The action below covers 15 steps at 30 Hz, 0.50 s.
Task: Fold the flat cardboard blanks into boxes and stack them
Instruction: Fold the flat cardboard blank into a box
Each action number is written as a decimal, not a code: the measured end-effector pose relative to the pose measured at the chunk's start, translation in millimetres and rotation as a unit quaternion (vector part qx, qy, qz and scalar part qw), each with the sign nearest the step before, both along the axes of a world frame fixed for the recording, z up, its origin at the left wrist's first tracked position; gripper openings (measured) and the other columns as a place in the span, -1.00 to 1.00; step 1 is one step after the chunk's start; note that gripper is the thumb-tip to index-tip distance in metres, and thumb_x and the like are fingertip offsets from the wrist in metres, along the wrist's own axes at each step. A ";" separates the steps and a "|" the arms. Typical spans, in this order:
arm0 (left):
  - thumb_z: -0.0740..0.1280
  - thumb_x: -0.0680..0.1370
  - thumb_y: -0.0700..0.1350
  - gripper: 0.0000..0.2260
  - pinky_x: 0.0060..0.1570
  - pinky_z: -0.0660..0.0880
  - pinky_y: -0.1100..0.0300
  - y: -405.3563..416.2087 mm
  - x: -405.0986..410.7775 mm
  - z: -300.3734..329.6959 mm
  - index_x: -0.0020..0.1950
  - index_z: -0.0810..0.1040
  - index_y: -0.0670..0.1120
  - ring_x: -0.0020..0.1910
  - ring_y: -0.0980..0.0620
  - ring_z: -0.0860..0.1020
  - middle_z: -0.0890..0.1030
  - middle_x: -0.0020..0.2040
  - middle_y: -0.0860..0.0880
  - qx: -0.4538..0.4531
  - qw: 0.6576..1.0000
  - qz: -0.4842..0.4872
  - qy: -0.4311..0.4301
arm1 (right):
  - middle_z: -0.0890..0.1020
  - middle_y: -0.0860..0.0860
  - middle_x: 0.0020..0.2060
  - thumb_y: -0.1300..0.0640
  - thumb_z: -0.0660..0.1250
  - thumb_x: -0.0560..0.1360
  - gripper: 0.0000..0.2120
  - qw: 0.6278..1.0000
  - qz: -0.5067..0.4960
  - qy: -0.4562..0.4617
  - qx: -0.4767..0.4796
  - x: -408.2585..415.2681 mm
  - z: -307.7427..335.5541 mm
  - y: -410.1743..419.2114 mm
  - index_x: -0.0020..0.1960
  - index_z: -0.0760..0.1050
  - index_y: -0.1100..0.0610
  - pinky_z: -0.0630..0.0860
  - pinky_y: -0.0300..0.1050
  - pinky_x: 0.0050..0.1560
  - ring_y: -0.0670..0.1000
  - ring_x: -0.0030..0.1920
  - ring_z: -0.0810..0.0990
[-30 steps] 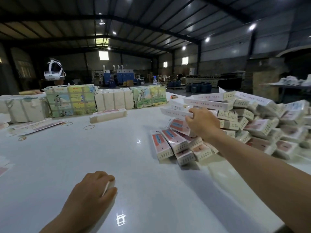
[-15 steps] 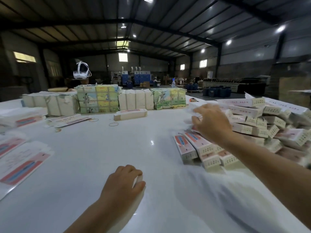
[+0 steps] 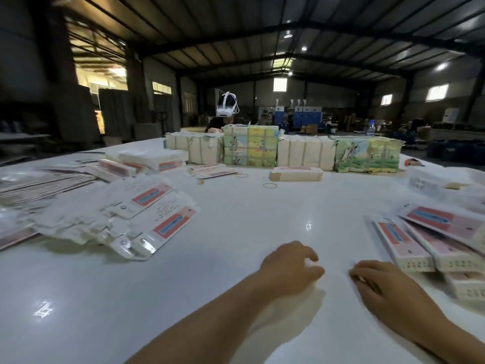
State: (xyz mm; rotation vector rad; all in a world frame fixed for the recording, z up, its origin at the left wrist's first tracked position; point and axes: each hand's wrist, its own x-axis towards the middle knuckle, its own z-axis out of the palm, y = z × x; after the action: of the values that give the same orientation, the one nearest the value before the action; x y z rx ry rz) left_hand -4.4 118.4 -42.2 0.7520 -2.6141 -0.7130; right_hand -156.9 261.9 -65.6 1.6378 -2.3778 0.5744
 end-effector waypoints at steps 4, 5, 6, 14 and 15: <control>0.30 0.50 0.02 -0.61 0.20 0.41 0.09 -87.0 37.1 40.7 0.31 0.46 -0.03 0.24 -0.04 0.43 0.46 0.30 -0.03 -0.042 0.983 0.176 -0.027 | 0.64 -0.02 0.06 0.22 0.39 0.47 -0.82 1.000 -0.017 -0.027 -0.001 -2.9 1.7 -3.2 0.04 0.67 0.10 0.34 -0.21 0.04 0.04 0.11 0.54; 0.32 0.49 0.02 -0.58 0.19 0.42 0.05 -112.8 55.6 47.3 0.31 0.45 -0.06 0.23 -0.07 0.43 0.45 0.29 -0.06 -0.056 0.967 0.242 -0.060 | 0.65 0.01 0.03 0.25 0.41 0.44 -0.83 0.999 -0.021 -0.028 0.001 -3.5 1.4 -4.5 0.01 0.68 0.12 0.36 -0.17 0.02 0.08 0.07 0.56; 0.34 0.46 0.04 -0.55 0.20 0.41 0.01 -136.2 75.7 50.3 0.30 0.43 -0.08 0.24 -0.11 0.40 0.43 0.30 -0.09 -0.057 0.946 0.302 -0.102 | 0.66 0.04 0.01 0.29 0.44 0.41 -0.83 0.999 -0.023 -0.030 0.002 -3.2 1.5 -5.9 -0.02 0.69 0.14 0.40 -0.11 0.01 0.13 0.04 0.57; 0.47 0.21 0.35 -0.17 0.27 0.29 -0.06 -221.7 154.1 22.6 0.31 0.35 -0.09 0.28 -0.19 0.24 0.28 0.32 -0.21 -0.014 0.851 0.436 -0.293 | 0.67 0.10 -0.26 0.50 0.58 0.09 -0.67 0.995 0.020 0.054 -0.078 -11.7 -8.7 -18.5 -0.23 0.69 0.20 0.54 0.10 -0.33 0.23 -0.34 0.62; 0.50 0.20 0.31 -0.14 0.27 0.31 -0.04 -226.0 153.1 22.7 0.34 0.33 -0.11 0.29 -0.19 0.26 0.29 0.33 -0.21 0.002 0.855 0.436 -0.282 | 0.67 0.11 -0.25 0.50 0.58 0.09 -0.67 0.995 0.021 0.056 -0.079 -13.1 -10.0 -18.3 -0.22 0.69 0.21 0.54 0.11 -0.35 0.23 -0.34 0.62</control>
State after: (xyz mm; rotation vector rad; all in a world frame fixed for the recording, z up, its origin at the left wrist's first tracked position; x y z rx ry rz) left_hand 148.8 -107.6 -19.5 2.2011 -2.2589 -0.2208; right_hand -170.0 243.6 -75.5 1.6112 -2.1648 0.6421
